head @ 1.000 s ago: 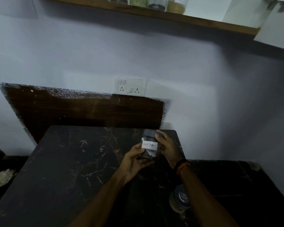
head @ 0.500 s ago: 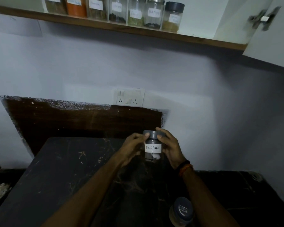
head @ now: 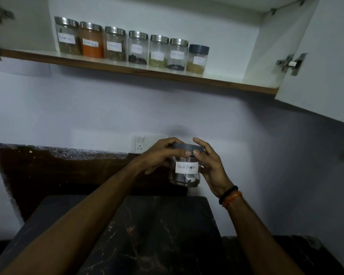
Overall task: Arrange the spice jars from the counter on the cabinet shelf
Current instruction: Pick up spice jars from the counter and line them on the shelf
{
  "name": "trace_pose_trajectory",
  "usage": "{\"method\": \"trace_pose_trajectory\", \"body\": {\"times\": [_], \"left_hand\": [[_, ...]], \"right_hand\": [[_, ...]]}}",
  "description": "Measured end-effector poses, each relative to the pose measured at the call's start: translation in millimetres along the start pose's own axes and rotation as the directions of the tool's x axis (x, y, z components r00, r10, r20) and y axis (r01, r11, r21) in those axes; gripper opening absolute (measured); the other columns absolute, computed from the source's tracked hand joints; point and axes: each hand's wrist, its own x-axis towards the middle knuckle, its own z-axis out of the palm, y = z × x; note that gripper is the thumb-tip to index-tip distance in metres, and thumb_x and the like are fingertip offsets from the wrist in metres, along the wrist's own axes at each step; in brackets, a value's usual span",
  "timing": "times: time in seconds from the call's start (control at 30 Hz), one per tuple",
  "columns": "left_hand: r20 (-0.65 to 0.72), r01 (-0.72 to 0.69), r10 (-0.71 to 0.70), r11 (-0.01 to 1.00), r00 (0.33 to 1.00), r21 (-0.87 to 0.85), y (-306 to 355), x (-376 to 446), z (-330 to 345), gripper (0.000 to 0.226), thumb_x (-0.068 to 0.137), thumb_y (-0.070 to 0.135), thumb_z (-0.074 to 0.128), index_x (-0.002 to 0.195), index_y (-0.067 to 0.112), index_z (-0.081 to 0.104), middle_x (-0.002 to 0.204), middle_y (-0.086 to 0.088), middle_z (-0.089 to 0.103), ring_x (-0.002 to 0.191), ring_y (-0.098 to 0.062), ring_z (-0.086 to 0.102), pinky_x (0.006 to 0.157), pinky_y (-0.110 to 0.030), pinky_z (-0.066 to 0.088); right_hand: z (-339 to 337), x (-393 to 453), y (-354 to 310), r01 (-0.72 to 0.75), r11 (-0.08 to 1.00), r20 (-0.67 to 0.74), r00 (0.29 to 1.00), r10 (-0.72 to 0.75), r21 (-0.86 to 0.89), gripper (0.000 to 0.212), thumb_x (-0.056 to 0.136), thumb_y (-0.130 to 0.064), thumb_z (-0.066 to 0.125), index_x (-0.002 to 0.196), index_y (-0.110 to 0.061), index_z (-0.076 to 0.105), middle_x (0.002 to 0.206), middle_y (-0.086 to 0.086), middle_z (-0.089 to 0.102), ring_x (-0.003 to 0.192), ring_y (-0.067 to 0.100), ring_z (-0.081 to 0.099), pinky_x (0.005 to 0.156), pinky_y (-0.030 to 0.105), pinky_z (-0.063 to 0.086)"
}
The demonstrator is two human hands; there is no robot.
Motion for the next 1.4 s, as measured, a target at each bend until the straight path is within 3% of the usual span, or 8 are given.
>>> {"method": "trace_pose_trajectory", "body": {"times": [0.3, 0.5, 0.6, 0.7, 0.97, 1.1, 1.3, 1.4], "left_hand": [[-0.055, -0.208, 0.218, 0.968, 0.974, 0.143, 82, 38, -10, 0.036, 0.073, 0.037, 0.076, 0.099, 0.016, 0.062, 0.098, -0.006, 0.067, 0.089, -0.020, 0.069, 0.070, -0.033, 0.060], [-0.133, -0.353, 0.381, 0.916, 0.915, 0.193, 145, 64, -22, 0.049, 0.069, 0.040, 0.079, 0.101, 0.008, 0.060, 0.097, -0.008, 0.068, 0.084, -0.020, 0.070, 0.069, -0.037, 0.061], [-0.155, -0.420, 0.469, 0.867, 0.870, 0.266, 174, 76, -29, 0.043, 0.069, 0.042, 0.078, 0.098, 0.014, 0.063, 0.104, -0.016, 0.068, 0.093, -0.031, 0.070, 0.076, -0.052, 0.060], [-0.161, -0.468, 0.525, 0.835, 0.836, 0.290, 199, 88, -37, 0.046, 0.066, 0.046, 0.078, 0.096, 0.013, 0.066, 0.104, -0.018, 0.068, 0.093, -0.030, 0.071, 0.074, -0.049, 0.060], [-0.102, -0.476, 0.552, 0.786, 0.828, 0.394, 239, 134, -50, 0.027, 0.074, 0.042, 0.076, 0.092, 0.023, 0.070, 0.099, -0.008, 0.073, 0.093, -0.024, 0.072, 0.073, -0.039, 0.058], [-0.080, -0.468, 0.541, 0.784, 0.837, 0.408, 244, 158, -53, 0.036, 0.067, 0.048, 0.076, 0.091, 0.021, 0.073, 0.095, -0.003, 0.075, 0.089, -0.020, 0.073, 0.074, -0.041, 0.061], [-0.060, -0.458, 0.532, 0.776, 0.845, 0.434, 249, 206, -60, 0.042, 0.071, 0.043, 0.077, 0.101, 0.015, 0.074, 0.099, -0.006, 0.076, 0.097, -0.029, 0.071, 0.089, -0.057, 0.057], [-0.060, -0.442, 0.522, 0.773, 0.851, 0.456, 251, 236, -60, 0.048, 0.072, 0.038, 0.076, 0.110, 0.010, 0.070, 0.106, -0.007, 0.073, 0.104, -0.032, 0.067, 0.089, -0.055, 0.058]], "right_hand": [[-15, 56, -70, 0.149, 0.982, 0.090, 0.986, -0.139, -0.117, 0.056, 0.084, -0.060, 0.055, 0.134, -0.034, 0.057, 0.130, 0.001, 0.061, 0.112, 0.018, 0.066, 0.088, 0.033, 0.057], [-30, 107, -127, 0.232, 0.951, -0.149, 0.953, -0.264, -0.203, 0.036, 0.099, -0.042, 0.053, 0.118, -0.015, 0.068, 0.109, 0.014, 0.072, 0.097, 0.028, 0.070, 0.080, 0.038, 0.057], [-41, 134, -146, 0.243, 0.909, -0.278, 0.897, -0.344, -0.338, 0.017, 0.094, -0.026, 0.063, 0.100, -0.013, 0.072, 0.094, 0.008, 0.075, 0.090, 0.024, 0.071, 0.077, 0.037, 0.058], [-54, 162, -162, 0.249, 0.840, -0.361, 0.817, -0.450, -0.483, 0.010, 0.088, -0.018, 0.064, 0.090, -0.019, 0.074, 0.085, -0.002, 0.075, 0.087, 0.018, 0.072, 0.080, 0.035, 0.060], [-80, 227, -170, 0.114, 0.558, -0.294, 0.754, -0.587, -0.822, 0.014, 0.088, -0.018, 0.062, 0.096, -0.018, 0.074, 0.095, -0.003, 0.073, 0.087, 0.015, 0.064, 0.079, 0.023, 0.044], [-88, 250, -163, 0.084, 0.577, -0.335, 0.743, -0.580, -0.812, 0.015, 0.090, -0.016, 0.061, 0.098, -0.016, 0.073, 0.101, 0.000, 0.073, 0.091, 0.019, 0.064, 0.084, 0.027, 0.048], [-84, 272, -157, -0.074, 0.694, -0.630, 0.497, -0.596, -0.716, 0.016, 0.091, -0.023, 0.052, 0.080, -0.025, 0.064, 0.084, 0.000, 0.070, 0.069, 0.019, 0.053, 0.059, 0.021, 0.031], [-84, 274, -154, -0.004, 0.707, -0.643, 0.420, -0.641, -0.708, 0.012, 0.090, -0.021, 0.056, 0.089, -0.024, 0.067, 0.093, -0.001, 0.070, 0.074, 0.014, 0.050, 0.064, 0.023, 0.034]]}}
